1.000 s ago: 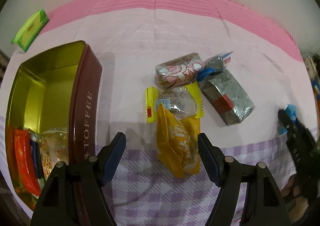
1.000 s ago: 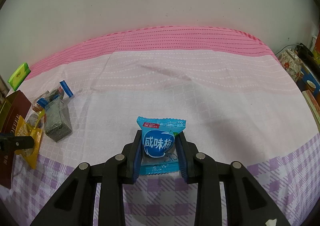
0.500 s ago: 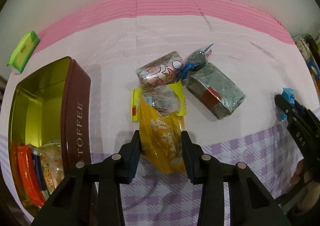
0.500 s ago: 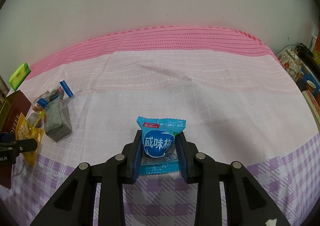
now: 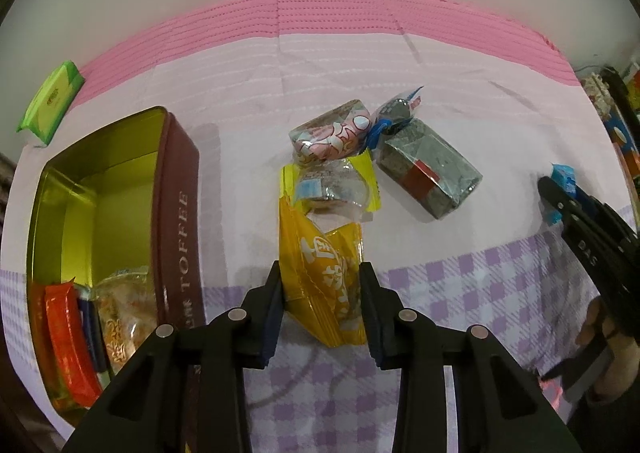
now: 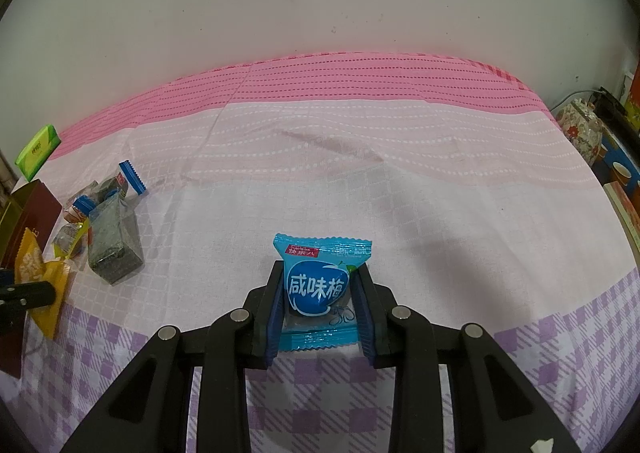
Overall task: Organize snacks
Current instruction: 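Carry the yellow snack bag over the tin with the left gripper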
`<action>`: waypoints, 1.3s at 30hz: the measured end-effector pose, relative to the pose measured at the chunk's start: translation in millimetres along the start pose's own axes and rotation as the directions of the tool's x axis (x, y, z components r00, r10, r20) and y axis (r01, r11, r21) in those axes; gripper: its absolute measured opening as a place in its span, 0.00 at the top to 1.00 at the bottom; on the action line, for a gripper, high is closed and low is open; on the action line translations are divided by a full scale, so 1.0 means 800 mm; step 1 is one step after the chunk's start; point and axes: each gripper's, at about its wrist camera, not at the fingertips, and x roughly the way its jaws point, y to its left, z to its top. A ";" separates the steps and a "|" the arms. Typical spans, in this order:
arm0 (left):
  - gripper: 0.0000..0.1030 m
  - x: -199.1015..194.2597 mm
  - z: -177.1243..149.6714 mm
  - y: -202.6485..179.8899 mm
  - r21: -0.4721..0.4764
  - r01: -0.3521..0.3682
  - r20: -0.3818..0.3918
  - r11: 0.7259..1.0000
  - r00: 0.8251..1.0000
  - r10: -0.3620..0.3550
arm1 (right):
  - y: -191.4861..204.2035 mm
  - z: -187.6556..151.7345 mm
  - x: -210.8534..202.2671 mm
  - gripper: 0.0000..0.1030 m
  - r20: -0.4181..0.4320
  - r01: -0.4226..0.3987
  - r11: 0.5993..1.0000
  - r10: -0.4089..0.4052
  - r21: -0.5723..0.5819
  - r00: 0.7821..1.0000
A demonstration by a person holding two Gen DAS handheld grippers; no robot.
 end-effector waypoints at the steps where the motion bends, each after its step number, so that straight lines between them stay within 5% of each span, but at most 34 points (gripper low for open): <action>1: 0.65 -0.004 -0.002 0.003 -0.006 0.013 0.000 1.000 1.000 -0.013 | 0.000 0.000 0.000 0.71 0.000 0.000 1.000 0.000 0.000 1.000; 11: 0.65 -0.049 -0.010 0.035 -0.030 0.040 0.041 0.999 0.998 -0.039 | 0.001 0.000 0.000 0.71 0.000 0.002 1.000 -0.002 -0.002 1.000; 20: 0.65 -0.073 0.022 0.130 -0.131 -0.085 0.111 0.988 0.989 0.100 | 0.000 0.000 0.000 0.71 0.000 0.004 1.000 -0.004 -0.004 1.000; 29: 0.65 -0.032 0.038 0.224 -0.200 -0.200 0.056 0.959 0.975 0.215 | 0.001 0.001 -0.001 0.71 0.000 0.006 1.000 -0.006 -0.007 1.000; 39: 0.65 0.008 0.032 0.242 -0.194 -0.234 -0.012 0.953 0.972 0.236 | 0.000 0.000 -0.001 0.71 0.000 0.009 1.000 -0.009 -0.010 1.000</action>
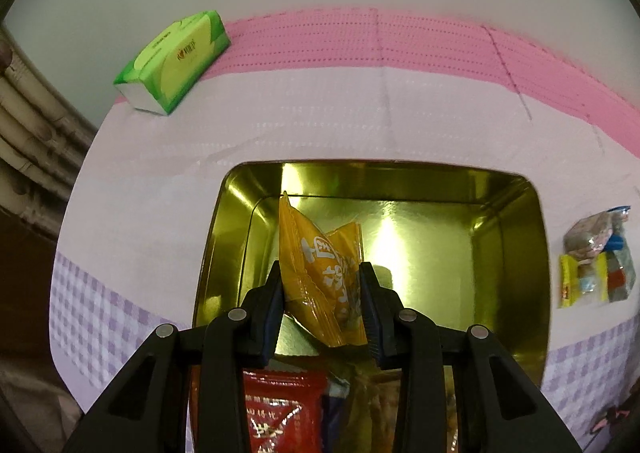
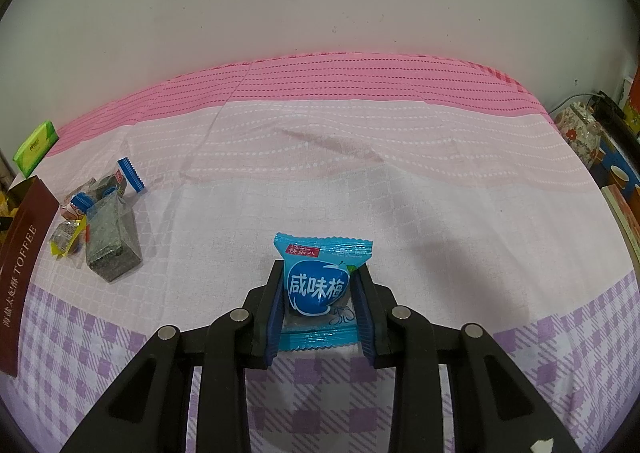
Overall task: Organize snacks
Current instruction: 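Carry the yellow snack bag over the tin with the left gripper, then release the yellow snack bag into the tin with the left gripper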
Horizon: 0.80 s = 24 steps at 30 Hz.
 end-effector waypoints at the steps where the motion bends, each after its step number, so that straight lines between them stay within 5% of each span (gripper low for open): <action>1: 0.65 0.002 0.000 0.000 0.001 -0.002 -0.003 1.000 1.000 0.002 | -0.001 0.000 0.000 0.71 0.000 0.000 1.000 0.000 -0.001 1.000; 24: 0.59 -0.008 -0.007 0.001 0.063 -0.077 0.035 0.995 0.997 0.075 | -0.001 0.000 0.000 0.71 0.000 0.002 1.000 -0.002 -0.005 1.000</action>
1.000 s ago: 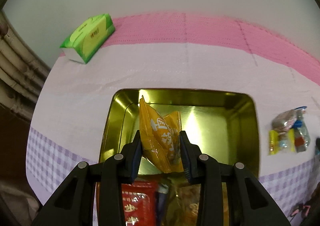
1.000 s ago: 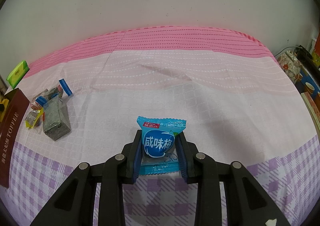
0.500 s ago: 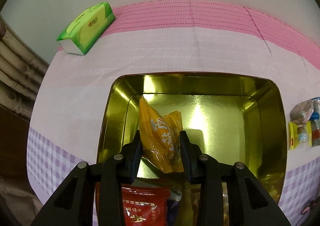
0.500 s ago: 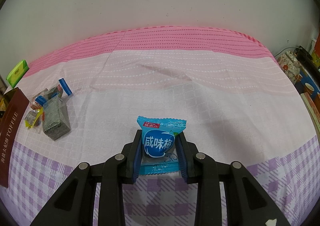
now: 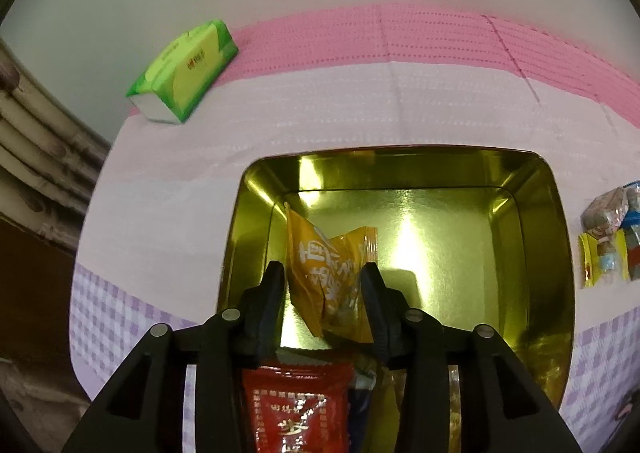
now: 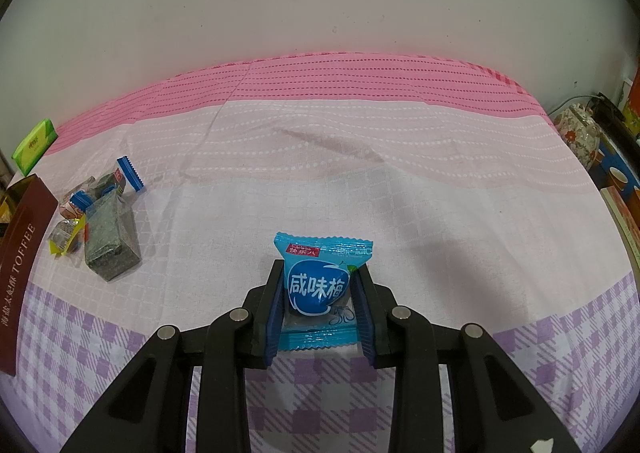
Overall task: Organize snacks
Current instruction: 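Release the yellow snack bag into the tin with the left gripper, then carry the blue candy over the tin with the right gripper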
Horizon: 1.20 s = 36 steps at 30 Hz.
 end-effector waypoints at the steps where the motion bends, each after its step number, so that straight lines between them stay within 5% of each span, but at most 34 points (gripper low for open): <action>1: 0.59 -0.003 -0.001 -0.001 0.010 -0.005 0.008 1.000 1.000 0.005 | -0.001 0.000 0.000 0.71 0.000 0.000 1.000 0.000 0.000 1.000; 14: 0.54 -0.046 -0.021 0.002 0.021 -0.017 0.094 1.000 0.995 0.015 | -0.006 0.002 -0.001 0.71 -0.001 0.006 1.000 -0.006 -0.010 1.000; 22: 0.53 -0.069 -0.050 0.028 -0.077 0.004 0.114 0.997 0.993 0.005 | -0.003 0.002 0.000 0.71 -0.002 0.007 1.000 -0.007 -0.007 1.000; 36: 0.48 -0.086 -0.097 0.064 -0.160 -0.060 0.143 0.985 0.986 0.083 | -0.003 0.009 0.005 0.74 -0.045 0.029 1.000 -0.029 0.003 0.999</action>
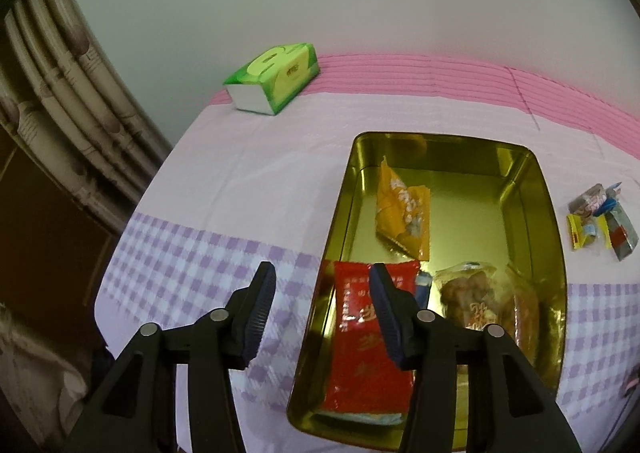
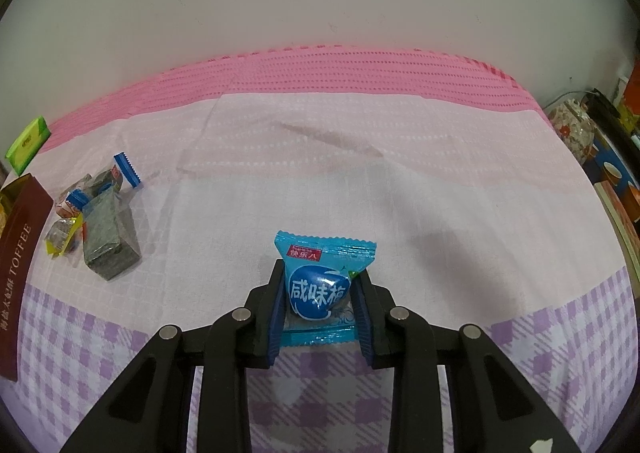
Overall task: Organize snacks
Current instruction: 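Carry the blue candy over the tin with the right gripper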
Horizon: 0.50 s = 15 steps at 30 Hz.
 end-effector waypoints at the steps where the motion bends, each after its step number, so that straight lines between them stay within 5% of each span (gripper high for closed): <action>1: 0.48 0.000 -0.002 0.003 -0.005 0.000 0.000 1.000 1.000 0.000 | 0.001 0.000 -0.001 0.74 -0.004 0.004 1.000 -0.004 0.001 1.000; 9: 0.41 -0.002 -0.011 0.022 -0.029 -0.013 0.024 0.999 1.000 0.014 | 0.011 0.002 -0.014 0.76 -0.012 0.017 1.000 -0.017 0.013 1.000; 15: 0.39 -0.001 -0.012 0.034 -0.047 -0.008 0.030 0.999 1.000 0.009 | 0.051 0.016 -0.050 0.76 0.025 -0.053 0.998 0.053 -0.034 0.998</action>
